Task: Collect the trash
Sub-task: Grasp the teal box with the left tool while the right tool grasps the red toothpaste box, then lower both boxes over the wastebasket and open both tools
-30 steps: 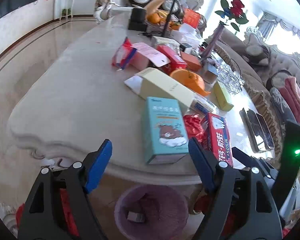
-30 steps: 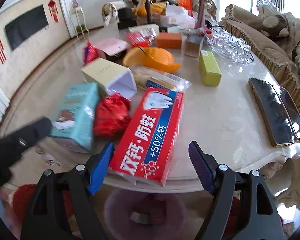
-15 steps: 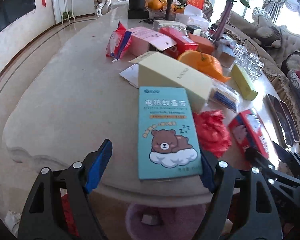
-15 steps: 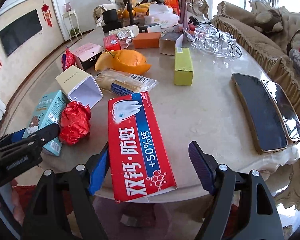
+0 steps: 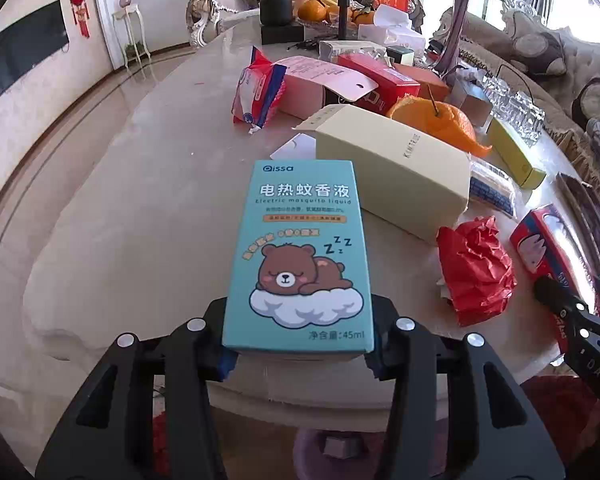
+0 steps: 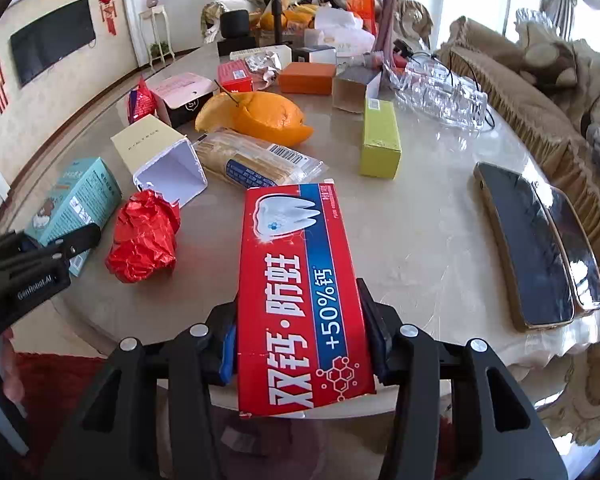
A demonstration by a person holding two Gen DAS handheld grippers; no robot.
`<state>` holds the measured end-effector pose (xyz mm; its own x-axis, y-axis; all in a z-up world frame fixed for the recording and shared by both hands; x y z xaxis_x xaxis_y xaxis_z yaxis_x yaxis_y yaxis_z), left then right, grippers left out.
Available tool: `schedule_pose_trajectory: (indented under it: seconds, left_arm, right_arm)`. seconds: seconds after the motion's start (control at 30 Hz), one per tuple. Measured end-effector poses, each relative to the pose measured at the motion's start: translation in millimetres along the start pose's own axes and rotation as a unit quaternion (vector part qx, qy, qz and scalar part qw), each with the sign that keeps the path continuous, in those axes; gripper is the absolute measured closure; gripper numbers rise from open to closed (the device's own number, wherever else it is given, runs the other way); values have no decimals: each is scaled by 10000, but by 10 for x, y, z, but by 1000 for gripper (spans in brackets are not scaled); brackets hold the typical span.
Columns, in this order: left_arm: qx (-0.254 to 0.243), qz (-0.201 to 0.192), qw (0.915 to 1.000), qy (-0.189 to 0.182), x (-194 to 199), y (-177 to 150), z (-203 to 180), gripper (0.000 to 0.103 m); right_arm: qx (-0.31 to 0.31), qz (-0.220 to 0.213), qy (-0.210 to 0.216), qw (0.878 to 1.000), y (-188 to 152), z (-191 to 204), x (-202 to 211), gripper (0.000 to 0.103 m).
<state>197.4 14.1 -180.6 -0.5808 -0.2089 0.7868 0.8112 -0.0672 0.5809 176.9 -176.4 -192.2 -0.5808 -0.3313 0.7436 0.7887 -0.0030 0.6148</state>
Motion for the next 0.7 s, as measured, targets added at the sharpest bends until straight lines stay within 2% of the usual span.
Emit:
schedule_pose_trajectory:
  seconds: [0.13, 0.27, 0.33, 0.4, 0.5, 0.6, 0.7]
  left_arm:
    - [266, 20, 9992, -296, 172, 5, 110, 55]
    - [83, -7, 9981, -607, 541, -139, 147, 55]
    - [-10, 108, 9967, -809, 718, -299, 152, 55]
    - [-92, 406, 9933, -1075, 886, -614, 120, 55]
    - [-331, 980, 9868, -1244, 839, -1094, -53, 55]
    - [-616, 1682, 9752, -1301, 499, -1556, -325, 55]
    - [-524, 2326, 9606, -1431, 159, -1850, -488, 54]
  right_arm:
    - [-158, -89, 245, 9995, 36, 43, 197, 56]
    - [-342, 23, 744, 9966, -67, 206, 556, 56]
    - [-506, 227, 1099, 9924, -256, 284, 733, 56]
    - [-729, 563, 1331, 9868, -563, 344, 831, 56]
    - [-903, 1167, 1287, 9806, -997, 352, 670, 56]
    - [-1331, 1990, 1096, 9647, -1484, 221, 141, 56]
    - [-1317, 2319, 916, 9594, -1666, 183, -180, 56]
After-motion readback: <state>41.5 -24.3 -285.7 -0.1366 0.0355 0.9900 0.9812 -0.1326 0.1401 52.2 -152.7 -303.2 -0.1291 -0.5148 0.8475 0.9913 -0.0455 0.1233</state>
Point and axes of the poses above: each gripper's, at about its wrist camera, not at the fingertips, and x roughly against the way its jaws point, z to its left, y to its top, the point moved 5 cm from there along -x, roughly the way its jaws point, and after that the axes turned 15 degrees about y, right-handed, at the moved point
